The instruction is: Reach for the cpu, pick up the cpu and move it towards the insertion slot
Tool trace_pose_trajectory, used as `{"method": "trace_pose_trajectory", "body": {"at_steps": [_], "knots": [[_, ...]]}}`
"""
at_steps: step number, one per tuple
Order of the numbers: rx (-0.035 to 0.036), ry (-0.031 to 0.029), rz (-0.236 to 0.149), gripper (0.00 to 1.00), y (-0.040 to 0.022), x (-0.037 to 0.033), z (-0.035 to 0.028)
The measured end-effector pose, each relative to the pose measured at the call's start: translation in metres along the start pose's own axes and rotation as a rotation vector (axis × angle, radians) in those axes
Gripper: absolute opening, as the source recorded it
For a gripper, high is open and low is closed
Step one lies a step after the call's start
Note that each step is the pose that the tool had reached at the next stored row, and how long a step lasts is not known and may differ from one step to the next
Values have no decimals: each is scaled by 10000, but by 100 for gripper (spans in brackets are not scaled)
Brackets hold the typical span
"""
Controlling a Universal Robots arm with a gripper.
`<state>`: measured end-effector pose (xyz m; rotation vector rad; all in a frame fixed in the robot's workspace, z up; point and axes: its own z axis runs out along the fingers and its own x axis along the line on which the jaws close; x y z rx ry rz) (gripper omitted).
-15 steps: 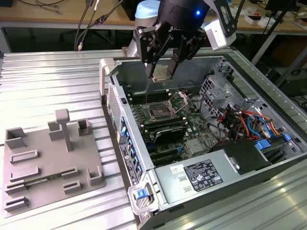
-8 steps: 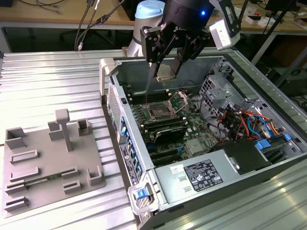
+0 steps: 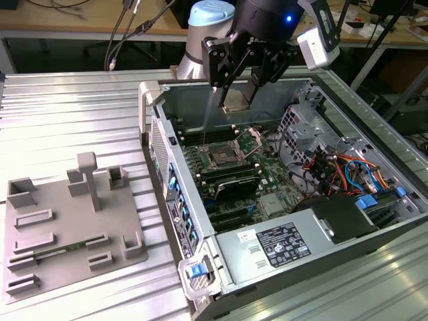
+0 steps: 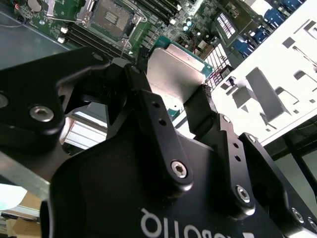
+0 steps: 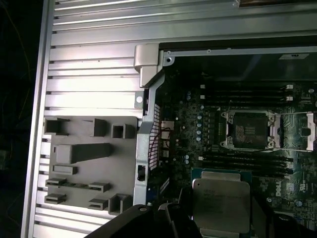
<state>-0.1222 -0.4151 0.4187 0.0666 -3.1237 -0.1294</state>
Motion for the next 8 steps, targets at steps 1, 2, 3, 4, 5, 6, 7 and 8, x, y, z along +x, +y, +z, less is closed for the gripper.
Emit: {"method": "trace_pose_trajectory", "body": {"at_steps": [1, 2, 3, 4, 5, 6, 7, 8], "knots": [[0, 0, 1, 55, 0, -8, 0], [0, 0, 0, 55, 1, -14, 1], [0, 0, 2, 55, 2, -20, 1], [0, 0, 1, 55, 10, -36, 3], [3, 0, 1, 55, 26, -53, 6], [7, 1, 2, 55, 56, -78, 11], [5, 0, 2, 55, 75, -96, 18], [6, 0, 4, 55, 87, -110, 23]]}}
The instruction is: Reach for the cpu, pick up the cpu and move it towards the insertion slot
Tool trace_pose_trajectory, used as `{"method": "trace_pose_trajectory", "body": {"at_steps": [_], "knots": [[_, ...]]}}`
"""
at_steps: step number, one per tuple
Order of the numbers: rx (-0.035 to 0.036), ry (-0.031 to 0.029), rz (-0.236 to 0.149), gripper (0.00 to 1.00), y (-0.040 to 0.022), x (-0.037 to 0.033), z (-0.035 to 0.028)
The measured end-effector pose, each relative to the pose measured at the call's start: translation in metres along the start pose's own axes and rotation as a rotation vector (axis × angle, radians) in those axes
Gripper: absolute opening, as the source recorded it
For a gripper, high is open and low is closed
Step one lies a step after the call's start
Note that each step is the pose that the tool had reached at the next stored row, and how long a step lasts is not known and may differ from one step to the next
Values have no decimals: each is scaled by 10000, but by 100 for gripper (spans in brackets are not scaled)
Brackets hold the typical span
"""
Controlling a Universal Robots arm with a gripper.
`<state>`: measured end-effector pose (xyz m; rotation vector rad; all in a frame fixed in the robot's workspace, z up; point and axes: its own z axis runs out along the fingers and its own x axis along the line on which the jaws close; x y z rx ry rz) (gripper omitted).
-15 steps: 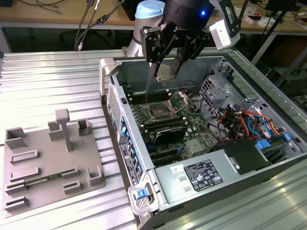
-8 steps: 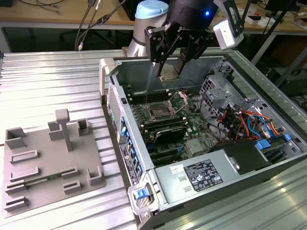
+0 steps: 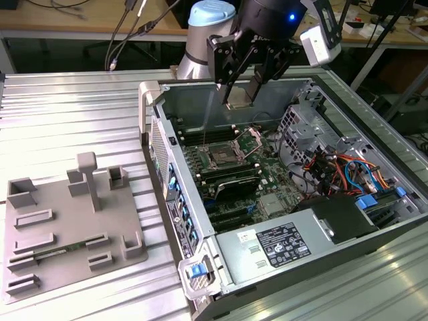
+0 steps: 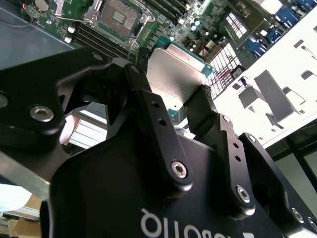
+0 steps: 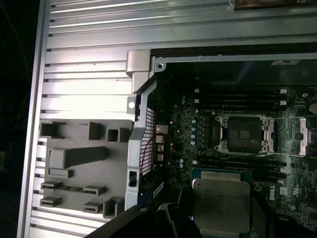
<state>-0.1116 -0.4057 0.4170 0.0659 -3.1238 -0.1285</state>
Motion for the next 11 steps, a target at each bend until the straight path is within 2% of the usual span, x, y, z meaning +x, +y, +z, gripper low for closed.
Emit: {"method": "trace_pose_trajectory", "body": {"at_steps": [7, 11], "knots": [[1, -2, 19, 55, 41, -117, 22], [10, -3, 47, 55, 86, -193, 43]]}}
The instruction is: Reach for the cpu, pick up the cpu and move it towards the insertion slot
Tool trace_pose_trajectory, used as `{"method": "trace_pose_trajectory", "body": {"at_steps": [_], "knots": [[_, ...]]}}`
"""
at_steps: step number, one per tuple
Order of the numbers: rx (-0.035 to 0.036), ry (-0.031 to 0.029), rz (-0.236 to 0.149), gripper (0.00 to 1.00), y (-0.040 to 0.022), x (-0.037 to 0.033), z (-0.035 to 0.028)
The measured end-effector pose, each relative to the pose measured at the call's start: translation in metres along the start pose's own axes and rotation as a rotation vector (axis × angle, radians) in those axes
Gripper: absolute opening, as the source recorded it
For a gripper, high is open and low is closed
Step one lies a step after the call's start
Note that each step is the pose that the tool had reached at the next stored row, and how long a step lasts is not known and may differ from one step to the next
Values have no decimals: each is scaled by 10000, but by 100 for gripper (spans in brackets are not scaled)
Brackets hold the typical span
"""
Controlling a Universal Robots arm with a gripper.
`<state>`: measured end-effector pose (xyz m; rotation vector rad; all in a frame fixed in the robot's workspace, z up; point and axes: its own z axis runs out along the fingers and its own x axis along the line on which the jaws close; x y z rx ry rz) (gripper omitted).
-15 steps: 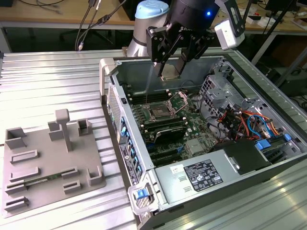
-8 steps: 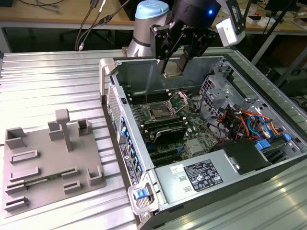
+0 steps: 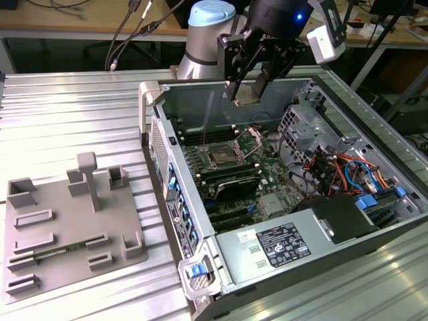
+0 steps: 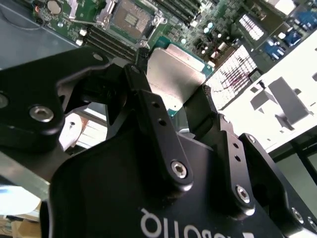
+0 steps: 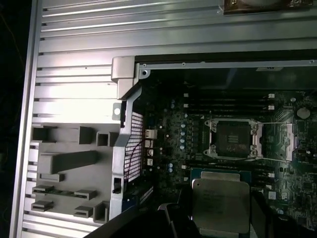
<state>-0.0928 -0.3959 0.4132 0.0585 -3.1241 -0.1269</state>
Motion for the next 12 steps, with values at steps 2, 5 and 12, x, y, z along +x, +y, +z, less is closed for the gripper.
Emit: {"method": "trace_pose_trajectory", "body": {"at_steps": [2, 5, 12], "knots": [[2, 0, 10, 55, 41, -31, 23], [-1, -6, 66, 55, 80, -73, 59], [1, -8, 84, 55, 290, -145, 163]]}}
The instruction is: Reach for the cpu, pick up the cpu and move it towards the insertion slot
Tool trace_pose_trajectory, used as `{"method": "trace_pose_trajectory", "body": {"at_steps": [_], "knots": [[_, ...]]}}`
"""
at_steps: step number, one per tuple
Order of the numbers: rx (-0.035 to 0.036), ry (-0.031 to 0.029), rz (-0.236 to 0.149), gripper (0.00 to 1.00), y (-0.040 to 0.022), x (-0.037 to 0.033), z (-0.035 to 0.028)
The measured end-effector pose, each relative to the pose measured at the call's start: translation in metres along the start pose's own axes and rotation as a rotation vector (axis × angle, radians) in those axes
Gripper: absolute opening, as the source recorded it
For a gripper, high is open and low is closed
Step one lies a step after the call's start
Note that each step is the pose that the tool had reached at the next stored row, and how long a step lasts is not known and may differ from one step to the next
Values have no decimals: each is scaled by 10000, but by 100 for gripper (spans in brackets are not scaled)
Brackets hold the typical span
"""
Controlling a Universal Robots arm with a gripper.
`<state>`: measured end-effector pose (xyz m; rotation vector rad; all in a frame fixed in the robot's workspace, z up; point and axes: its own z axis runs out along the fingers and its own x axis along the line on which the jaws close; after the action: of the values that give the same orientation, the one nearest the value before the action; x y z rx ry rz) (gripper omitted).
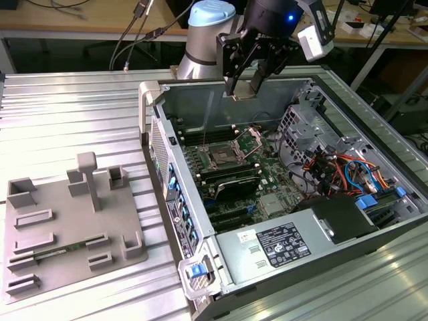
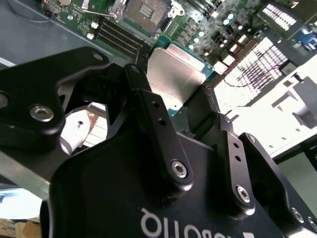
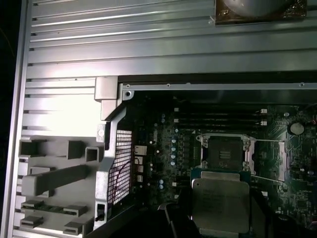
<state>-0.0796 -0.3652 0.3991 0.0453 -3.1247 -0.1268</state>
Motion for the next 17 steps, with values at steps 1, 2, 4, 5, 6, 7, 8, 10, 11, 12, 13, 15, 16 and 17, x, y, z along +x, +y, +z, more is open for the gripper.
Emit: {"method": "trace_pose_trajectory", "body": {"at_steps": [1, 2, 4, 5, 6, 7, 8, 10, 11, 12, 13, 15, 16, 17], "knots": [[2, 1, 5, 55, 23, -3, 11], [1, -2, 27, 55, 63, -8, 36], [0, -18, 234, 55, 74, -28, 93], [12, -23, 305, 55, 87, -38, 120], [16, -25, 324, 55, 104, -44, 140], [19, -26, 334, 55, 152, -55, 167], [21, -24, 337, 55, 189, -64, 189], [22, -22, 339, 55, 252, -72, 219], [25, -22, 341, 55, 274, -74, 225], [28, -21, 341, 55, 292, -76, 228], [28, -21, 336, 55, 300, -78, 230], [27, -18, 291, 55, 301, -80, 230], [27, -14, 237, 55, 301, -80, 230], [29, -10, 190, 55, 301, -82, 230]]}}
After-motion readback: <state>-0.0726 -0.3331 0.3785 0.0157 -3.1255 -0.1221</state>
